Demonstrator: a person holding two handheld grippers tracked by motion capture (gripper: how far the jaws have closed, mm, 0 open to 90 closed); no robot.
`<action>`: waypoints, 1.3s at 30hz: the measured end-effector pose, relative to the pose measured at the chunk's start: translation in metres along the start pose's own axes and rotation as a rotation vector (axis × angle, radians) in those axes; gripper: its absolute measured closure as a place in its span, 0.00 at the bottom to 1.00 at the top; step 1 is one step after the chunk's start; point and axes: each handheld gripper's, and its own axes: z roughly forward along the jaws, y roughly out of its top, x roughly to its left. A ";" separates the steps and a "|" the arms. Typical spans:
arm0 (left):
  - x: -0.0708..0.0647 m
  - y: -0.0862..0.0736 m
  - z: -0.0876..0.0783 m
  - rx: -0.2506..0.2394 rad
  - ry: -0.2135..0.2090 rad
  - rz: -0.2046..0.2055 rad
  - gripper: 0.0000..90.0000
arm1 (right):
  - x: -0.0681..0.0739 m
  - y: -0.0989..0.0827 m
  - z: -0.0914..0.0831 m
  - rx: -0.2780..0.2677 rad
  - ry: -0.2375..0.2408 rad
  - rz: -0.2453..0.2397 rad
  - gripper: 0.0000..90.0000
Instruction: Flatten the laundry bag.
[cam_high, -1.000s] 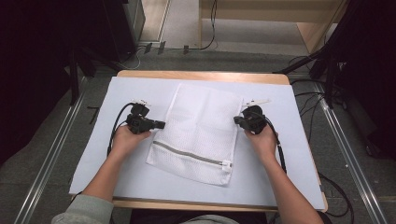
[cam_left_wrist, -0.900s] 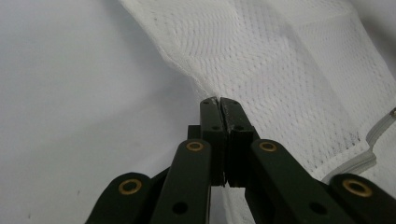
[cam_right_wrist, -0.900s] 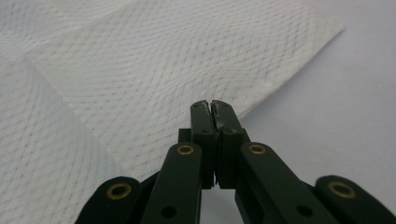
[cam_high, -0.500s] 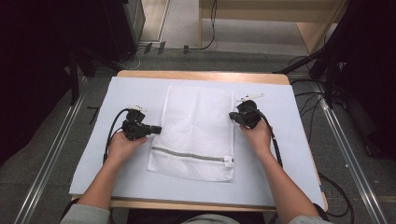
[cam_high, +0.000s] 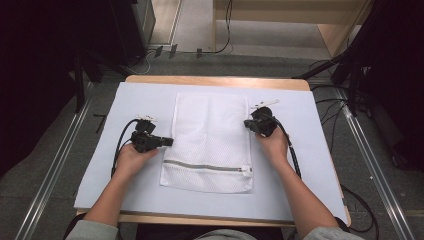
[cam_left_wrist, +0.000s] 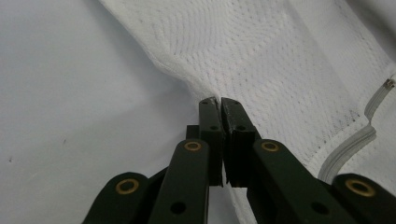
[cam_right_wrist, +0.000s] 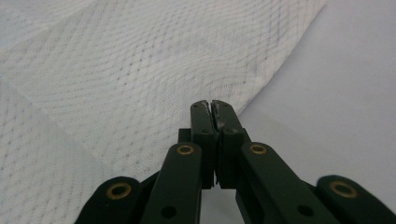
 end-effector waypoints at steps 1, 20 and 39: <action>0.000 0.000 0.000 0.002 0.007 0.003 0.96 | 0.000 0.000 0.000 -0.003 0.000 -0.001 1.00; -0.024 0.013 -0.023 -0.046 -0.005 0.047 0.59 | 0.007 -0.001 -0.038 -0.033 0.077 0.007 0.82; -0.080 0.020 0.001 -0.005 -0.082 0.179 0.55 | 0.031 -0.047 -0.086 -0.037 0.144 -0.013 0.85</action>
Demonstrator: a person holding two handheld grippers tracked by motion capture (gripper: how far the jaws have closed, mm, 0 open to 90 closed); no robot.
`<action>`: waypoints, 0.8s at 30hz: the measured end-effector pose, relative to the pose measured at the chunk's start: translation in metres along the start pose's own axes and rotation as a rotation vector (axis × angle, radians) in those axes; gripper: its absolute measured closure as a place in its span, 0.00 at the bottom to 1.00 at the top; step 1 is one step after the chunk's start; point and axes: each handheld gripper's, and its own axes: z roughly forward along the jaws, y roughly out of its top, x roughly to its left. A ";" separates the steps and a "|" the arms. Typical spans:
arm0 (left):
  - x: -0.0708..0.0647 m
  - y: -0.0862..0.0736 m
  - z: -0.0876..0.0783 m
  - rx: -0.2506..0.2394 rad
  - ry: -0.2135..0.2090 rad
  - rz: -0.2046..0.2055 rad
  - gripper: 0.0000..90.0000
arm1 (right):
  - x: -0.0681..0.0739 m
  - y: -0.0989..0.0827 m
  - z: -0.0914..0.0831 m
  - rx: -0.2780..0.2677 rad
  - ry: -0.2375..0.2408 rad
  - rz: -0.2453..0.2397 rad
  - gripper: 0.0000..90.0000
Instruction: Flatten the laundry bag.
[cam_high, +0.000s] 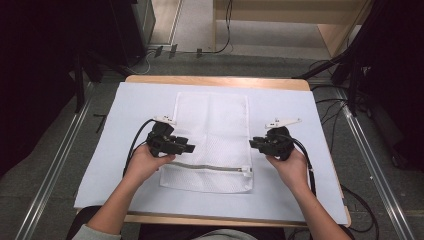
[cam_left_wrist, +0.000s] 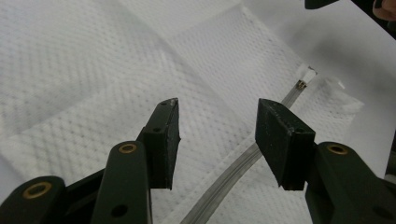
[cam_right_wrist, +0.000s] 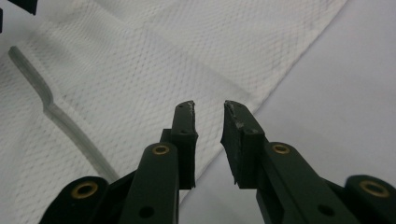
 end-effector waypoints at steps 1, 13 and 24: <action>-0.002 0.000 0.002 -0.001 -0.006 0.011 0.55 | 0.001 -0.003 -0.001 0.004 0.006 0.005 0.86; -0.018 0.011 0.022 0.017 -0.037 0.076 0.53 | 0.017 -0.028 0.007 0.105 0.041 -0.002 1.00; -0.027 0.018 0.038 0.025 -0.084 0.104 0.54 | 0.027 -0.043 0.004 0.120 0.044 0.008 1.00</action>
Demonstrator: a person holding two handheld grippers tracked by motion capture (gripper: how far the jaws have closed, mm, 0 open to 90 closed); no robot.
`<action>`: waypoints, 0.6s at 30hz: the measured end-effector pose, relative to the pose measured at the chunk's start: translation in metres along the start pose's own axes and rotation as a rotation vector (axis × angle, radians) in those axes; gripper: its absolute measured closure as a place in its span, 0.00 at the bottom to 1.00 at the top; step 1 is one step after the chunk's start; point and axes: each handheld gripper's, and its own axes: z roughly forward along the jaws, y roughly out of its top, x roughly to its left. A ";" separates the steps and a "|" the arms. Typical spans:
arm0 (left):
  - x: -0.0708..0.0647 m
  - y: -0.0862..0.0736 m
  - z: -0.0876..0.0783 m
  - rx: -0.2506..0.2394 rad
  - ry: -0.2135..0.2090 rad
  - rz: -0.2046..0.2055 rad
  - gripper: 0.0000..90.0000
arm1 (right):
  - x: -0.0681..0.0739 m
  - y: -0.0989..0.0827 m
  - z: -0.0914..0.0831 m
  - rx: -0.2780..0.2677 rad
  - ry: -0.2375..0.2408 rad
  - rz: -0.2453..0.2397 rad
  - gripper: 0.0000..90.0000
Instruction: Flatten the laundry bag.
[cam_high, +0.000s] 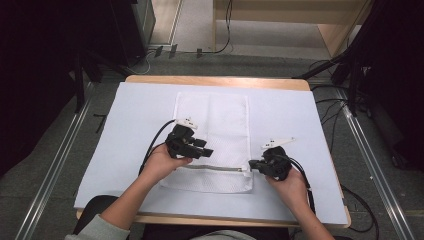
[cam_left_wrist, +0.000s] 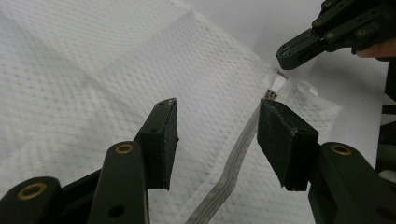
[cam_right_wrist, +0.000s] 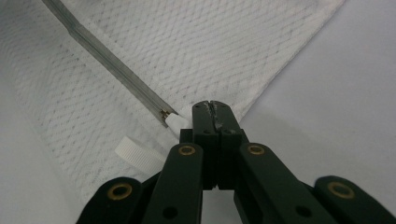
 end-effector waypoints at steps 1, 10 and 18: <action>-0.001 0.000 0.002 0.007 -0.001 0.006 0.54 | 0.000 0.000 0.000 0.002 -0.003 -0.001 1.00; -0.007 0.002 0.015 0.044 -0.008 0.032 0.54 | 0.004 -0.001 0.006 0.021 0.018 0.010 1.00; -0.006 0.000 0.017 0.046 -0.009 0.027 0.54 | 0.006 0.000 0.007 0.011 0.036 0.007 1.00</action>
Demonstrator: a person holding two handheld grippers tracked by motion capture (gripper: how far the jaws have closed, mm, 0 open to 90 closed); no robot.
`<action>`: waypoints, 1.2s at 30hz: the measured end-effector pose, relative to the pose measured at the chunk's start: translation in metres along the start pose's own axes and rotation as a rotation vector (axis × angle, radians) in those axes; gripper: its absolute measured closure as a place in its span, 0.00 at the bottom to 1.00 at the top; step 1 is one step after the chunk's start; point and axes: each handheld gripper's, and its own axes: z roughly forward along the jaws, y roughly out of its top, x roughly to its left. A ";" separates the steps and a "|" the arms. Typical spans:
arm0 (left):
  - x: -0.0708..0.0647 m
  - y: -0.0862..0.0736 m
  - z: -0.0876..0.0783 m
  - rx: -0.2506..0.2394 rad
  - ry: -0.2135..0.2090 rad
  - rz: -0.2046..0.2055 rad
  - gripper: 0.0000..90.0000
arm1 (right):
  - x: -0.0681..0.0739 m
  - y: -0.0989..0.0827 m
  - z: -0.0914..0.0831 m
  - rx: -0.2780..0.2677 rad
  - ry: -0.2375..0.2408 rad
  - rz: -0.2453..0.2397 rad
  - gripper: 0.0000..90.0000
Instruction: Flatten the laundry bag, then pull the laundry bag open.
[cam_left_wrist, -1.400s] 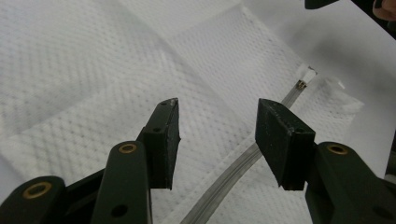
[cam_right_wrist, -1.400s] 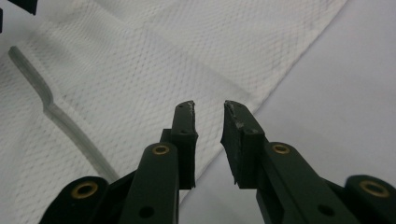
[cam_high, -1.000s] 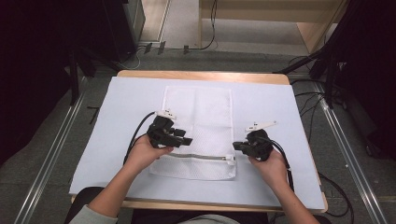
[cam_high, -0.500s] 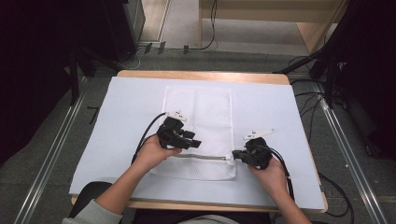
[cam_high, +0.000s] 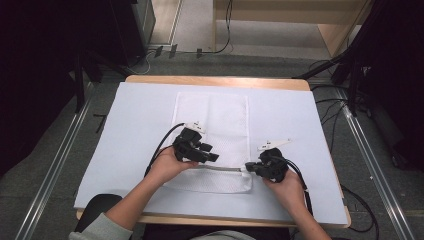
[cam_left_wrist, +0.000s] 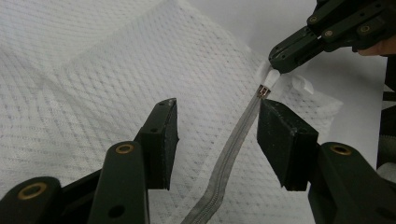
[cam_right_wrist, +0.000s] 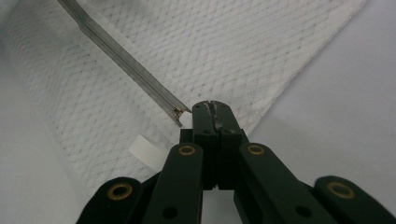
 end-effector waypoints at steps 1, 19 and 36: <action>0.000 0.000 0.000 0.000 0.001 0.000 0.54 | 0.001 0.001 0.000 -0.002 0.007 0.000 1.00; -0.004 0.001 0.008 0.018 -0.017 0.013 0.54 | 0.017 0.007 0.008 -0.019 0.036 -0.043 1.00; -0.023 -0.002 0.034 0.067 -0.056 0.036 0.63 | 0.006 -0.003 0.008 0.011 -0.039 -0.082 1.00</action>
